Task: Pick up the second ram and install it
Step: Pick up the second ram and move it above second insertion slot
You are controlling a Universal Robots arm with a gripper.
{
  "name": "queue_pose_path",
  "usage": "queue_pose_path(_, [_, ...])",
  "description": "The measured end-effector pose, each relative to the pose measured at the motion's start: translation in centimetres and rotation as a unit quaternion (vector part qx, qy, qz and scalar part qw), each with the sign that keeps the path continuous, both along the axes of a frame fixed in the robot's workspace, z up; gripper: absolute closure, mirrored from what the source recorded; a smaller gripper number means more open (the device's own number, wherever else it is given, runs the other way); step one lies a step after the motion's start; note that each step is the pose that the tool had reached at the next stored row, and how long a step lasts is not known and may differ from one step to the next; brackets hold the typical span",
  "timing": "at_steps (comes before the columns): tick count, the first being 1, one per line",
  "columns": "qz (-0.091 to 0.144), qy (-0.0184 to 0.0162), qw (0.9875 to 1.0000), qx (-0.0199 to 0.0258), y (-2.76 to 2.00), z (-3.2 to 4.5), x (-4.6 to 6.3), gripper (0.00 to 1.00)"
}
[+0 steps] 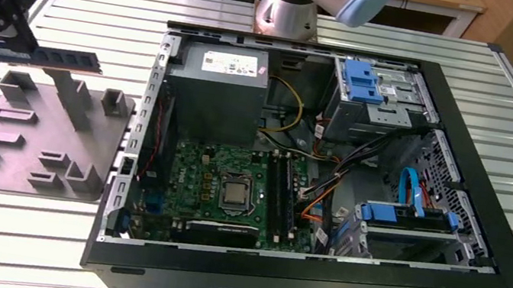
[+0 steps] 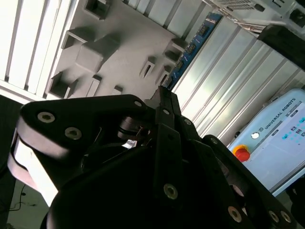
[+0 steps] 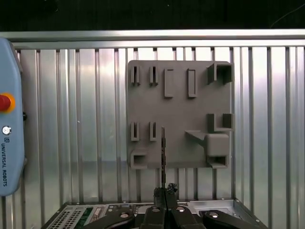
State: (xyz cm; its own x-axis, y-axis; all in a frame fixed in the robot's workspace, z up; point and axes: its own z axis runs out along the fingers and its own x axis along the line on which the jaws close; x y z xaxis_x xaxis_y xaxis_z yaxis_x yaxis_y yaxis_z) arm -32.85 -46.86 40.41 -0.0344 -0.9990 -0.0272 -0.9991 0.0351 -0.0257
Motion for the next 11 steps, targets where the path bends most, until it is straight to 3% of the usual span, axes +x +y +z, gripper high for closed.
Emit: queue_pose_path(11, [0.000,0.0007,1.0000,0.0000,0.00,0.00,4.0,0.89])
